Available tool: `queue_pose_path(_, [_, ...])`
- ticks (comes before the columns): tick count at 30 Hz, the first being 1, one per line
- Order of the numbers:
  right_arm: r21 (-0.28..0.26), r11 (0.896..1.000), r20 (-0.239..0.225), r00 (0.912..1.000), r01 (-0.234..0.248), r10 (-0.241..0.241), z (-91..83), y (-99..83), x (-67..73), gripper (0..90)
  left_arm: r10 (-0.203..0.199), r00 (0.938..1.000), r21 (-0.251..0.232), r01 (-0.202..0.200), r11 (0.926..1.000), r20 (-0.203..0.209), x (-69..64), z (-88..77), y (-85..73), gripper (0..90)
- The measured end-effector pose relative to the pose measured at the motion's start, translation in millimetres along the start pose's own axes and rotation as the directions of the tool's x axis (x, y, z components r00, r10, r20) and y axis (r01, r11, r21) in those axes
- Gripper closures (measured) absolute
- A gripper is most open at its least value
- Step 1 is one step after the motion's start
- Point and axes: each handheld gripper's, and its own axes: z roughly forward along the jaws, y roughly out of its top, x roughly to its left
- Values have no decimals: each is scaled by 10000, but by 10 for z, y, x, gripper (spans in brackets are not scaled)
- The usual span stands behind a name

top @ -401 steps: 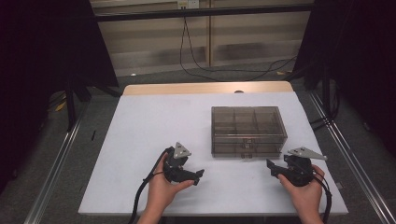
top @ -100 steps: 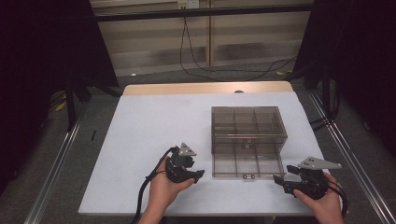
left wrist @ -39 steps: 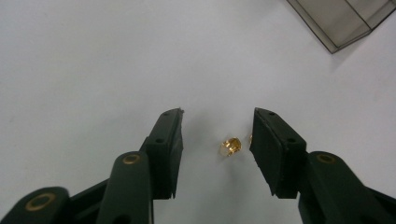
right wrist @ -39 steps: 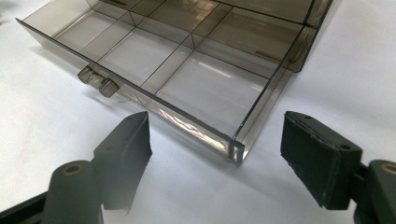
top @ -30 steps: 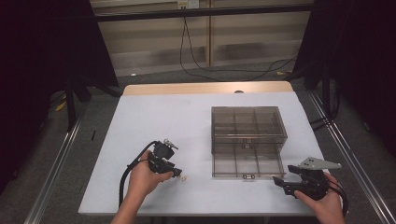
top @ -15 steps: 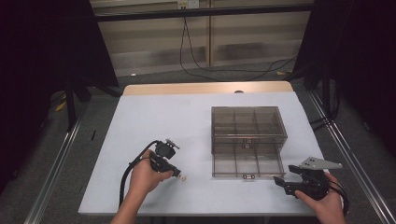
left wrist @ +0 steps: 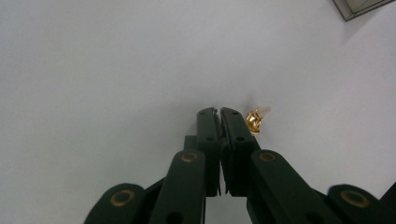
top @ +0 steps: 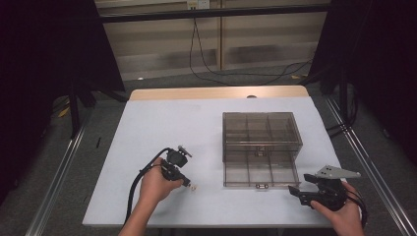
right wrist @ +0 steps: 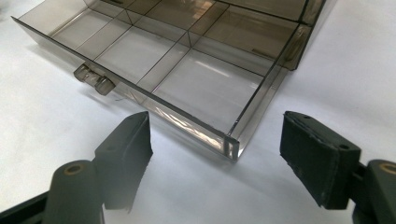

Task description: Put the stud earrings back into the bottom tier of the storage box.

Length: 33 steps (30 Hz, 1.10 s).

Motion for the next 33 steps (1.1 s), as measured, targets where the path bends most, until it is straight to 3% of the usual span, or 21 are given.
queue_pose_path(20, [22,10000,-49,10000,-42,42,11,-4,-4,216,-34,9998,-542,43,9985,171,-83,-257,201,876])
queue_pose_path(33, [93,9999,-84,10000,-39,40,20,-5,0,213,407,9990,-560,-397,9976,167,-209,-308,389,876])
